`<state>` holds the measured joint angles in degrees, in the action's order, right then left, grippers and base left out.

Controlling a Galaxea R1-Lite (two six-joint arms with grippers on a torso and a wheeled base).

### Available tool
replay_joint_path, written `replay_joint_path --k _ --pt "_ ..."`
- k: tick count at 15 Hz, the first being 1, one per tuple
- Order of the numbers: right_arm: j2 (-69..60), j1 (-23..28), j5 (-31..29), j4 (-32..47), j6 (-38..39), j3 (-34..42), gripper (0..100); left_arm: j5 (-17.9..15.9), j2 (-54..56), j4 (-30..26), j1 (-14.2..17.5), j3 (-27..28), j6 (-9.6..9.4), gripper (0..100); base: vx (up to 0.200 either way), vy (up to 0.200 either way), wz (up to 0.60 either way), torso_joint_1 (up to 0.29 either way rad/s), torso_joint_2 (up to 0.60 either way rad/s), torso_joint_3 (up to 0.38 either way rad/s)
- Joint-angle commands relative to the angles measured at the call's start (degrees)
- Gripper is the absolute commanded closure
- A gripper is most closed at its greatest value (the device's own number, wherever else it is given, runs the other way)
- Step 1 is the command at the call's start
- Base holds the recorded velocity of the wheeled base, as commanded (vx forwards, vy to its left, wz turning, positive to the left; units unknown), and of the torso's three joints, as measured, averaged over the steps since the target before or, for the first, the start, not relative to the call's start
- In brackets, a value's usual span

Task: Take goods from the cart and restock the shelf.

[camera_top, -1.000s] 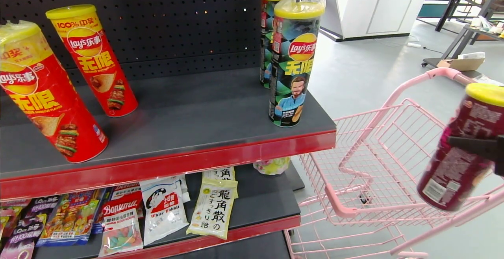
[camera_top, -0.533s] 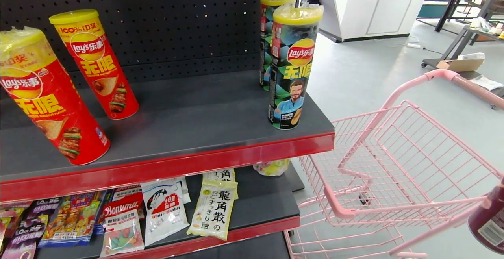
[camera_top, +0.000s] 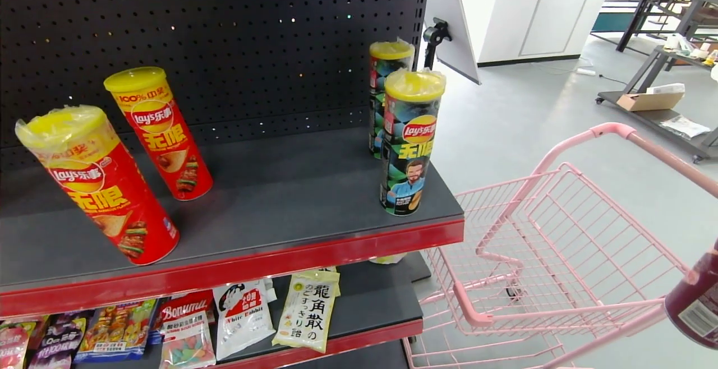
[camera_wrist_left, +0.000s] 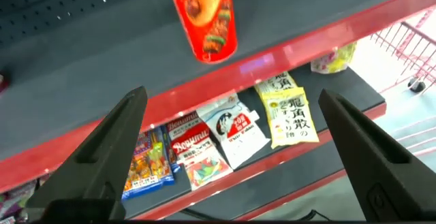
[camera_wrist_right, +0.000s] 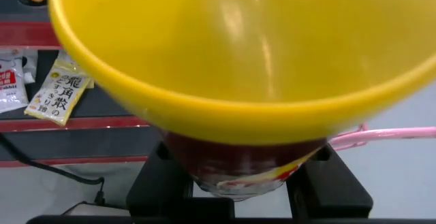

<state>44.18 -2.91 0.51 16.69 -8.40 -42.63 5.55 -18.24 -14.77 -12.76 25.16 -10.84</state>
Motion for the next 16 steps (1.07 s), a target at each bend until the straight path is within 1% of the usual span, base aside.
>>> replay_joint_path --k 1,2,4,5,6,8,13,15,16 --pt "2.9 0.0 0.0 -0.8 -0.4 -0.1 100 0.0 0.0 0.0 0.0 0.2 -0.24 0 0.0 0.0 0.0 0.173 -0.4 -0.256" --pt "3.3 0.0 0.0 -0.9 -0.4 -0.1 100 0.0 0.1 0.0 0.0 0.2 -0.94 0 0.0 0.0 0.0 0.173 -0.39 -0.227" --pt "4.0 0.0 0.0 -1.0 -0.5 0.0 100 0.2 0.0 0.0 0.1 0.2 -1.64 0 0.0 0.0 0.0 0.171 -0.38 -0.227" --pt "4.2 0.0 0.0 -1.0 -0.5 0.0 100 0.5 0.0 0.0 0.2 0.2 -2.79 0 0.0 0.0 0.0 0.149 -0.38 -0.217" --pt "4.8 0.0 -0.1 -1.0 -0.5 0.0 100 0.6 0.0 0.0 0.2 0.2 -3.14 0 0.0 0.0 0.0 0.159 -0.37 -0.212" --pt "4.9 0.0 -0.1 -1.0 -0.5 0.2 100 0.7 -0.1 0.0 0.2 0.2 -3.4 0 0.0 0.0 0.0 0.105 -0.27 -0.146" --pt "4.3 0.1 -0.1 -1.0 -0.6 0.4 100 0.9 0.0 0.0 0.2 0.2 -3.49 0 -0.2 0.0 0.0 0.019 -0.01 -0.016" --pt "4.0 0.1 -0.6 -1.0 -0.6 0.4 100 0.9 0.4 0.1 0.2 0.2 -4.28 0 0.0 0.0 0.0 0.0 0.0 0.0" --pt "4.0 0.1 -1.2 -1.0 -0.7 0.4 100 0.9 0.6 0.2 0.2 0.2 -4.37 0 0.0 0.0 0.0 0.0 0.0 0.0"
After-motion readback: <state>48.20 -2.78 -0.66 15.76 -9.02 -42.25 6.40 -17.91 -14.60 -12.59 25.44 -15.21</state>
